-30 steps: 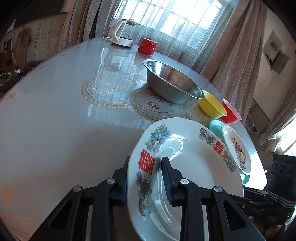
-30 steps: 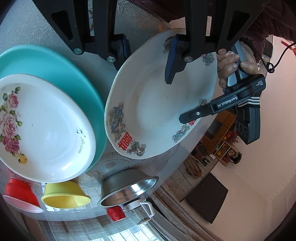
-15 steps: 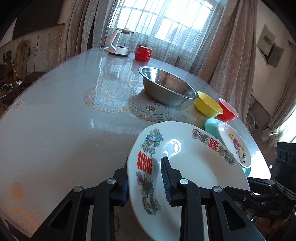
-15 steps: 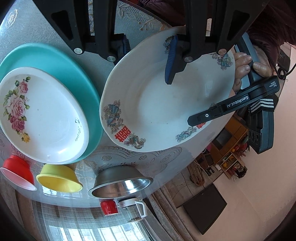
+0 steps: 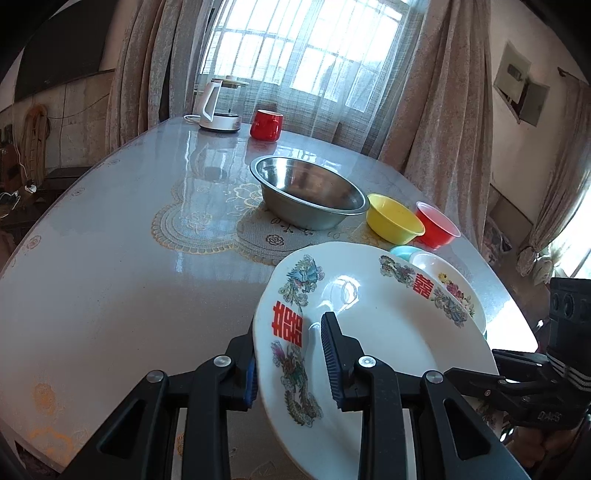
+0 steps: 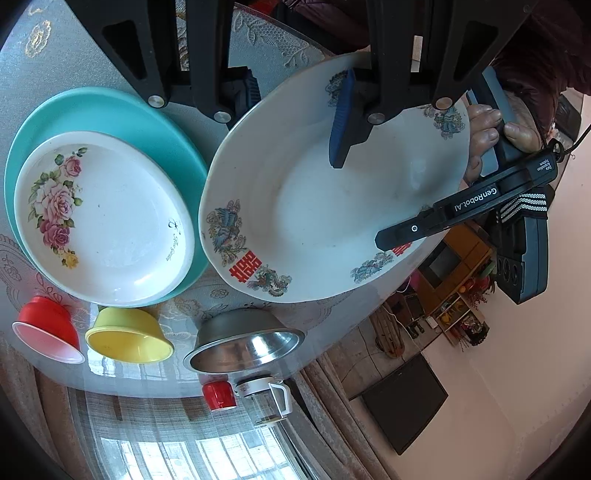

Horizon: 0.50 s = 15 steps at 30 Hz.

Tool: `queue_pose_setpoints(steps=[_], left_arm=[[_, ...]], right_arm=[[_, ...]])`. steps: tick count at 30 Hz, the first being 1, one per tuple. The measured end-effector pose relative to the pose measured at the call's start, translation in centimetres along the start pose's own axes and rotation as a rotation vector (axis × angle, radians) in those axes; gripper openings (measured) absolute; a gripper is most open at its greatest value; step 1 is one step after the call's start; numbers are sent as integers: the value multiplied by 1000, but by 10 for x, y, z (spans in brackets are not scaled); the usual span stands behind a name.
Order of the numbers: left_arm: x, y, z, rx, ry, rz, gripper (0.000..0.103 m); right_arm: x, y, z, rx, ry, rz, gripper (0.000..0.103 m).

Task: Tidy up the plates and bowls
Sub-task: 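Lift the large plate and carry it over the flowered plate stack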

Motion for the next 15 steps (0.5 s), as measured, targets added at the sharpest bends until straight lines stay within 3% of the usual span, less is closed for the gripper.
queue_pose_setpoints(steps=[15], left_arm=[[-54, 30, 16, -16, -76, 88, 30]], right_arm=[[-29, 2, -45, -96, -48, 65, 33]])
Point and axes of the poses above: each gripper's, at about its wrist camera, not at the fingertips, and z roughly the way its jaws point, x to its left, y to its top, the point moved 6 cm from there along z, roughly the way its jaws point, and after that the axes turned 7 degrees about z, right-handed, at the moved point
